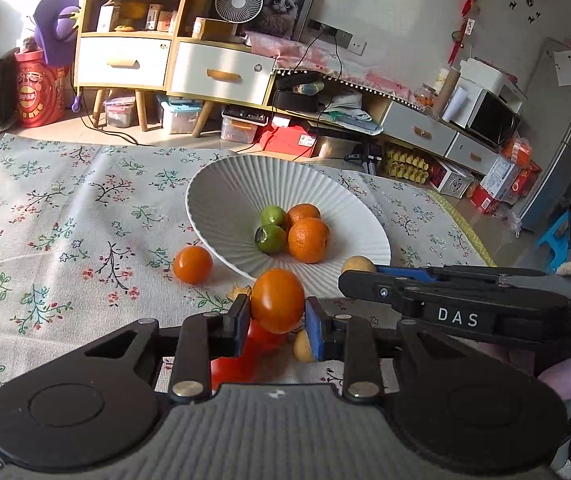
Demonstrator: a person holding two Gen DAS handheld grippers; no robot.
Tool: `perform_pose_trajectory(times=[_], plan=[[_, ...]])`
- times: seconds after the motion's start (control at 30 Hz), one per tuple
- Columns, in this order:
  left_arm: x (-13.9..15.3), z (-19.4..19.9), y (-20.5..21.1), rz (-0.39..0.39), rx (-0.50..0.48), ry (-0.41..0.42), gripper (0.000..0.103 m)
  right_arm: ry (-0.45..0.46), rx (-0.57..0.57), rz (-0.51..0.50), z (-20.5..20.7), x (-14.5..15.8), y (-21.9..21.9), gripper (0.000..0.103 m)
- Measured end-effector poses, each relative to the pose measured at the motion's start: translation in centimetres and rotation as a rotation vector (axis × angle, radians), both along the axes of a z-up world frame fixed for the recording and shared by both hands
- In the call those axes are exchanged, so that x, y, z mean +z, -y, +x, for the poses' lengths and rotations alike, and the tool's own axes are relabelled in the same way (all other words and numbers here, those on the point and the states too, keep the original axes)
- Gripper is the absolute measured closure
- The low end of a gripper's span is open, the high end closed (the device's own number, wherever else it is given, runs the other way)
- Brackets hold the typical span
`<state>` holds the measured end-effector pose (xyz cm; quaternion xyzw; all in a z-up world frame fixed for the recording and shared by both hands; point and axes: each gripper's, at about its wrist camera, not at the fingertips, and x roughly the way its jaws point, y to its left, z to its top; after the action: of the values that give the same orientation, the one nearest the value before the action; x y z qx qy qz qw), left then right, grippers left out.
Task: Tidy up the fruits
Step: 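Carry the orange tomato and kiwi into the white bowl and open both tools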
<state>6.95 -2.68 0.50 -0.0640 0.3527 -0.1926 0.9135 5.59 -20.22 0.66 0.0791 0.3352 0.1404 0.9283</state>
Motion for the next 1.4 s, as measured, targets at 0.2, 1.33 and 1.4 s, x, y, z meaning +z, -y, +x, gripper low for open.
perform_pose_trajectory(times=[0.2,1.33,1.4], plan=[[-0.2,2.0,1.4,0.048,-0.019,0.026,0.077,0.018,-0.039,-0.01,1.7,0.1,1.5,0.08],[-1.3,9.5,2.3,0.112,-0.009,-0.01,0.076,0.021,-0.045,-0.155,4.2,-1.1,2.7,0.078],[-1.1,9.2,2.3,0.103,-0.015,0.007,0.072,0.028,-0.052,-0.153,4.1,-0.8,2.8,0.073]])
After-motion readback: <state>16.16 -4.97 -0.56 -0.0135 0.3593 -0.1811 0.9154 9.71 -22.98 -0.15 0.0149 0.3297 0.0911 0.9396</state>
